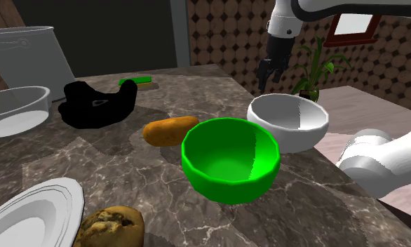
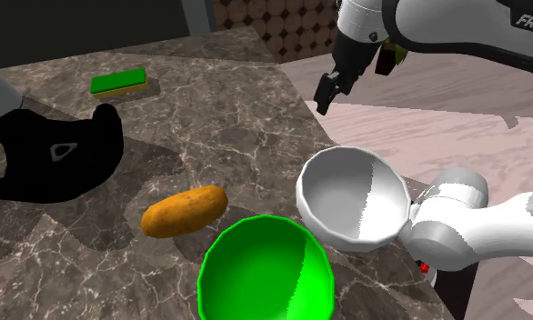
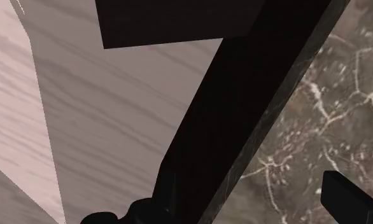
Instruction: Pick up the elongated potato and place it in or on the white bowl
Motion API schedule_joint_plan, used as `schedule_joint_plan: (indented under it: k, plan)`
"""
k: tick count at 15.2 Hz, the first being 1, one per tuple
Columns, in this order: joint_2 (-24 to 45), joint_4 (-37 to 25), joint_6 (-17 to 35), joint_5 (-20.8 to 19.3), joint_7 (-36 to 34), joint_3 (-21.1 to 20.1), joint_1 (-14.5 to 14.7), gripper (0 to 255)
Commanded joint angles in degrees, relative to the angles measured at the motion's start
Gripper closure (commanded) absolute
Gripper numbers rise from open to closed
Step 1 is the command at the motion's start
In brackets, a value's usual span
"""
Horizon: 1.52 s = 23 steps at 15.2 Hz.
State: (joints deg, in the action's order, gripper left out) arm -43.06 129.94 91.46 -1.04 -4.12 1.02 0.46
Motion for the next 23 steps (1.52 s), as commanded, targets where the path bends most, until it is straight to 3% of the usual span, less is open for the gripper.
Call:
schedule_joint_plan:
  k: [1,12,23]
  plan:
    - [0.0,0.0,0.0,0.0,0.0,0.0,0.0,0]
    - [16.13,-13.07,2.92,2.55,6.76,-6.69,8.47,0]
    - [30.49,-27.78,2.3,2.22,12.62,-14.59,15.51,0]
